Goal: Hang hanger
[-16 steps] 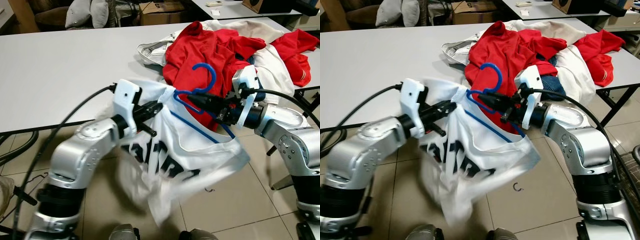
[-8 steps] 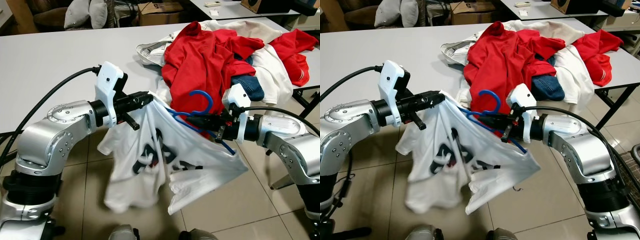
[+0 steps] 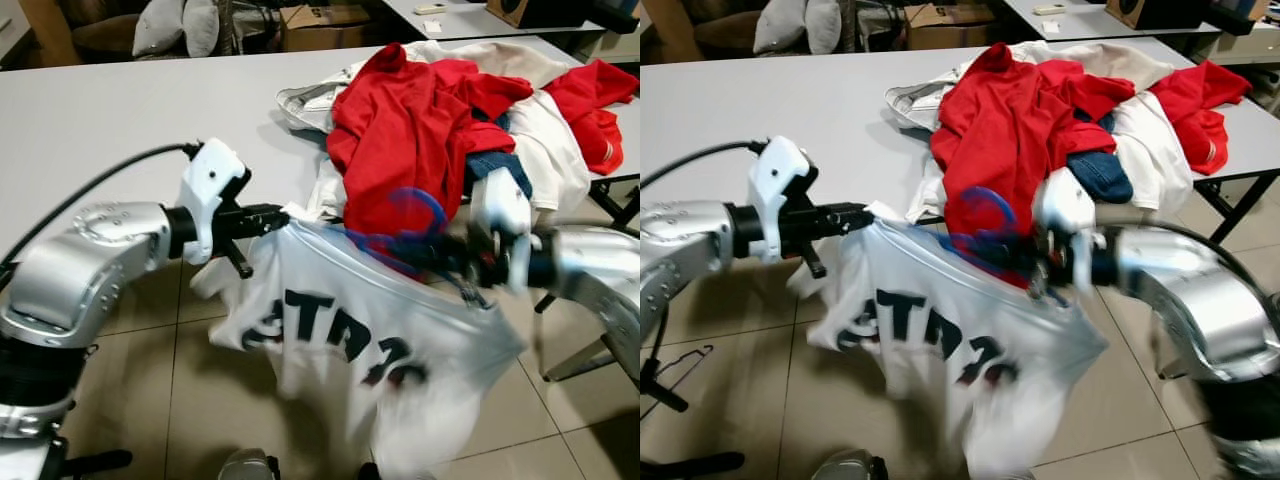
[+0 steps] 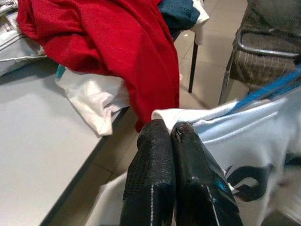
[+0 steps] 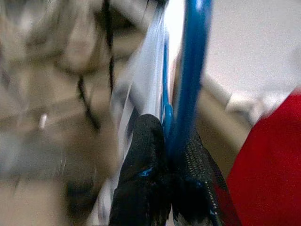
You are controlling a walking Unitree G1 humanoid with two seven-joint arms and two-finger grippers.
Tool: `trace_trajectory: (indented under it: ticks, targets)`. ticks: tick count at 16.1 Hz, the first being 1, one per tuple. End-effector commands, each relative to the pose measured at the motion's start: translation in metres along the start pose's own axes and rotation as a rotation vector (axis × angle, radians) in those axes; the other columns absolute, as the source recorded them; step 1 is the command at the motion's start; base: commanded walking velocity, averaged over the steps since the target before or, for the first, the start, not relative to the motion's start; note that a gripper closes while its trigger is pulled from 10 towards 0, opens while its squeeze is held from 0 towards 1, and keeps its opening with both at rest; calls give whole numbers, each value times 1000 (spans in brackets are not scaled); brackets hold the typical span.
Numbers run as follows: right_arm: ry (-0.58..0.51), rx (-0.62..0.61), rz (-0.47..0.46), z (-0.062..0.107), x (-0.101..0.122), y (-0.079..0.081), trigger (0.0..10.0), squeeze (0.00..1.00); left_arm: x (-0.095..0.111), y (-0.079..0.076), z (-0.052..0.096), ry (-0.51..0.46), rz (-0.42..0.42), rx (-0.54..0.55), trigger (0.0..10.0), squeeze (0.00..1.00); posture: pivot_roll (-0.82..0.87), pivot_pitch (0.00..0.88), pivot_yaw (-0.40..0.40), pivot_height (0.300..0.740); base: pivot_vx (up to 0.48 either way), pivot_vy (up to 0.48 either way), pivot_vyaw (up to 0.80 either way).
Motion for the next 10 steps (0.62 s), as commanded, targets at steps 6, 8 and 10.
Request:
trace_trajectory:
  ticks: [6, 8, 10]
  targets:
    - [-100, -15, 33, 1, 21, -4, 10000, 0, 9, -5, 8, 8, -40, -87, 0, 0, -88, 0, 17, 740, 0, 0, 0]
    - [-91, 45, 28, 0, 21, 5, 10000, 0, 2, -7, 2, 40, -64, -93, 0, 0, -88, 0, 17, 740, 0, 0, 0]
    - [-4, 75, 46, -2, 7, 12, 10000, 0, 6, -12, 0, 20, -68, -127, 0, 0, -88, 0, 19, 740, 0, 0, 0]
Point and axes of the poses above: a point about 5 cm out from each wrist's last joint towards the gripper, its own z axis pointing back from the gripper into the wrist, its own x axis along the axis of the wrist's last joint, y = z × x, the point moved 5 cm from there along -z, pointing out of the wrist towards the gripper, and after that the axes turned 8 degrees about z, right-handed, at the moved point
